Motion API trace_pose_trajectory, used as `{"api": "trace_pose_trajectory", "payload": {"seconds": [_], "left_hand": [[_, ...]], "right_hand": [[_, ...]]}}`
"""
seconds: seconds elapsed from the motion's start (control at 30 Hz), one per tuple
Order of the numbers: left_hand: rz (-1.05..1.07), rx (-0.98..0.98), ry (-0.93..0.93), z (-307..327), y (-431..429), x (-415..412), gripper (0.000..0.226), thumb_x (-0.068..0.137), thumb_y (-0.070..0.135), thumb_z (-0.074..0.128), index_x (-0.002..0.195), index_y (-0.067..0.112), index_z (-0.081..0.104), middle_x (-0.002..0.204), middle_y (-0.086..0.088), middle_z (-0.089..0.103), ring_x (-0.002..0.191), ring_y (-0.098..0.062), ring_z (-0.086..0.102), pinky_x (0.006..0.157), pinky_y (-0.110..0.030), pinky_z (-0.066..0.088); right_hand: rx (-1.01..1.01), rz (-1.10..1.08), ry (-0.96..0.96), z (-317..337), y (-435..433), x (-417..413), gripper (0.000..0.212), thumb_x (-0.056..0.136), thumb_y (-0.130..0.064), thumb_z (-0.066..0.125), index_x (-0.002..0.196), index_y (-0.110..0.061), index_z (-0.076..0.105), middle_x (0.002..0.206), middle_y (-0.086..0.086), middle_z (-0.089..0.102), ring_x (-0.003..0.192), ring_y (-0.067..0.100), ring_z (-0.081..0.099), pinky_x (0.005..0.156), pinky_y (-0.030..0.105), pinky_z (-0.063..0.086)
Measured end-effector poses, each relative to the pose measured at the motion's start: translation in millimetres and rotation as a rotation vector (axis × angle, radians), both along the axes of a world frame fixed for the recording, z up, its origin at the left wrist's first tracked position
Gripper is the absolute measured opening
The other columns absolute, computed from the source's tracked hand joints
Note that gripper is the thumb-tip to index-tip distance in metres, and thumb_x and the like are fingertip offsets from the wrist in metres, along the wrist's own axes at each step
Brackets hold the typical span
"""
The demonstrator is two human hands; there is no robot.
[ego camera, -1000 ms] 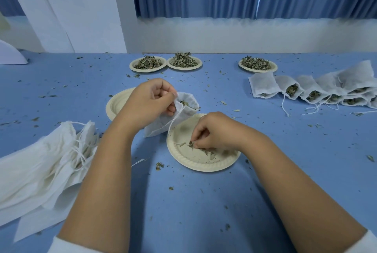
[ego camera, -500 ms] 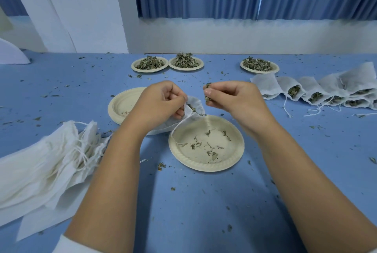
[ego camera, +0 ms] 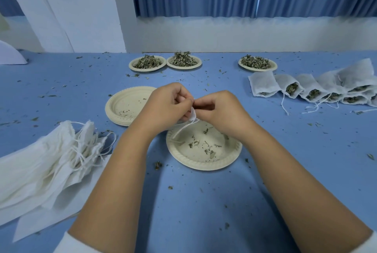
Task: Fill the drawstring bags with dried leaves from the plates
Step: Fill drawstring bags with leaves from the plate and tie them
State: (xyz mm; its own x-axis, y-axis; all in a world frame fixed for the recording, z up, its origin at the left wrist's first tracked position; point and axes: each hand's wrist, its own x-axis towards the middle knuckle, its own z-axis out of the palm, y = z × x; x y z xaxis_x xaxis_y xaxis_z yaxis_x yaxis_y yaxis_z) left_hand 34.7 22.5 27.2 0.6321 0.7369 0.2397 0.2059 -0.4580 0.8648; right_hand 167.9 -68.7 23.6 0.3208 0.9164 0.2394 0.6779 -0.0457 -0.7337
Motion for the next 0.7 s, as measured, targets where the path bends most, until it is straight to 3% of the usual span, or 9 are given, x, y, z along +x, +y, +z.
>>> {"api": "trace_pose_trajectory", "payload": {"seconds": [0.07,0.13,0.3,0.43,0.5,0.57,0.63,0.7], "left_hand": [[0.027,-0.006,-0.021,1,2,-1,0.011,0.093,0.008,0.061,0.083,0.011,0.063,0.057,0.004,0.067,0.053,-0.009,0.064,0.055,-0.02,0.054],[0.038,-0.043,-0.048,2,2,-2,0.01,0.093,0.009,0.062,0.083,0.01,0.064,0.057,0.003,0.067,0.053,-0.009,0.065,0.055,-0.021,0.055],[0.01,-0.109,-0.104,5,1,-3,0.01,0.094,0.008,0.062,0.084,0.008,0.063,0.058,0.002,0.067,0.056,-0.009,0.065,0.057,-0.02,0.055],[0.046,-0.126,-0.128,6,4,-5,0.011,0.094,0.006,0.06,0.083,0.007,0.063,0.055,0.004,0.065,0.053,-0.007,0.063,0.055,-0.019,0.054],[0.064,-0.13,-0.135,6,6,-7,0.012,0.094,0.005,0.059,0.083,0.007,0.062,0.055,0.004,0.065,0.052,-0.007,0.063,0.054,-0.018,0.053],[0.071,-0.134,-0.137,6,7,-9,0.011,0.094,0.006,0.059,0.083,0.007,0.062,0.055,0.005,0.065,0.053,-0.006,0.063,0.054,-0.018,0.054],[0.071,-0.125,-0.126,5,8,-9,0.012,0.094,0.006,0.06,0.083,0.008,0.063,0.055,0.004,0.065,0.053,-0.007,0.064,0.054,-0.019,0.054],[0.066,-0.117,-0.115,5,9,-9,0.012,0.094,0.006,0.06,0.082,0.009,0.063,0.055,0.004,0.065,0.053,-0.007,0.064,0.054,-0.019,0.054]], "right_hand": [[-0.018,0.057,0.153,6,-4,7,0.027,0.086,-0.007,0.067,0.108,-0.019,0.075,0.098,-0.007,0.075,0.095,0.001,0.068,0.089,0.025,0.054],[-0.021,0.102,0.252,9,-7,11,0.034,0.084,0.001,0.066,0.112,-0.018,0.073,0.105,-0.006,0.074,0.1,0.0,0.067,0.095,0.025,0.051],[0.139,-0.006,0.261,6,-3,3,0.022,0.087,-0.001,0.067,0.1,-0.016,0.076,0.086,-0.005,0.075,0.067,0.0,0.068,0.073,0.016,0.054],[0.273,-0.077,0.124,12,-6,12,0.019,0.088,-0.004,0.065,0.094,-0.018,0.076,0.082,-0.016,0.069,0.068,-0.006,0.06,0.068,0.006,0.046],[0.085,-0.095,0.0,17,-12,20,0.021,0.089,-0.005,0.062,0.095,-0.02,0.076,0.078,-0.017,0.066,0.063,-0.005,0.056,0.062,0.004,0.044],[-0.245,-0.049,-0.184,16,-15,21,0.02,0.09,-0.014,0.062,0.104,-0.021,0.073,0.09,-0.013,0.066,0.075,-0.003,0.059,0.063,0.007,0.043],[-0.496,0.0,-0.339,10,-15,15,0.032,0.088,-0.026,0.066,0.12,-0.022,0.065,0.113,-0.006,0.062,0.098,0.009,0.059,0.075,0.019,0.045],[-0.623,0.019,-0.426,4,-12,9,0.039,0.086,-0.036,0.068,0.121,-0.019,0.061,0.107,-0.001,0.06,0.096,0.017,0.057,0.071,0.027,0.042]]}}
